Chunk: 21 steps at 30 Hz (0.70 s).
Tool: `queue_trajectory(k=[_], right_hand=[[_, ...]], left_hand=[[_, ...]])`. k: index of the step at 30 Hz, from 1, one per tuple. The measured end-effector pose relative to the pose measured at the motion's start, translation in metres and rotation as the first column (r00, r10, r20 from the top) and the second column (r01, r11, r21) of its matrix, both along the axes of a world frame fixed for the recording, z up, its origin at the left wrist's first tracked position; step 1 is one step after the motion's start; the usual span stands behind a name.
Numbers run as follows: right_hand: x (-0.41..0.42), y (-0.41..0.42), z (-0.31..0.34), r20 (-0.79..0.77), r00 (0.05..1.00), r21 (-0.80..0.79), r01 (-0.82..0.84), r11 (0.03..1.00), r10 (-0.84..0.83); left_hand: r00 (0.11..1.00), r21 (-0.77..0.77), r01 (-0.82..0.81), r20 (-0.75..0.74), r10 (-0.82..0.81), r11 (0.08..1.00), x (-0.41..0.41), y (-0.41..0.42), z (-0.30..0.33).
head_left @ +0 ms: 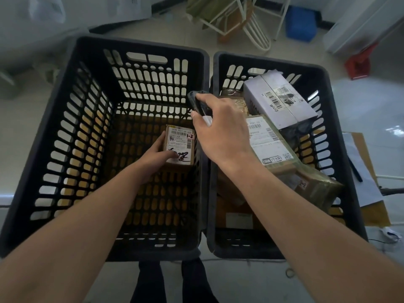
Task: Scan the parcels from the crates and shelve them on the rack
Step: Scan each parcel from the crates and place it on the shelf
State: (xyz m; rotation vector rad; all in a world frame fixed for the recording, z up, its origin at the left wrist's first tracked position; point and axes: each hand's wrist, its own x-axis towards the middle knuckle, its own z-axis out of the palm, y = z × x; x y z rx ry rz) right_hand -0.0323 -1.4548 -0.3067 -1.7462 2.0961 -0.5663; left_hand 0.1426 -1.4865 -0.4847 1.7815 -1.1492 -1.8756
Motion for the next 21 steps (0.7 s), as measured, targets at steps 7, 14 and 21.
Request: queue_trajectory(k=[7,14,21], right_hand=[[0.007,0.000,0.010,0.026,0.999,0.058,-0.023,0.998,0.022],[0.020,0.006,0.034,0.066,0.996,0.095,-0.068,0.993,0.062],[0.033,0.021,0.061,0.094,0.980,0.111,-0.188,0.976,0.178]], left_hand=[[0.999,-0.110,0.022,-0.031,-0.025,0.994,0.018,0.002,0.027],[0.989,-0.313,0.116,0.126,-0.080,0.943,0.026,0.006,0.083],[0.960,-0.535,0.245,0.249,-0.126,0.808,0.049,0.012,0.134]])
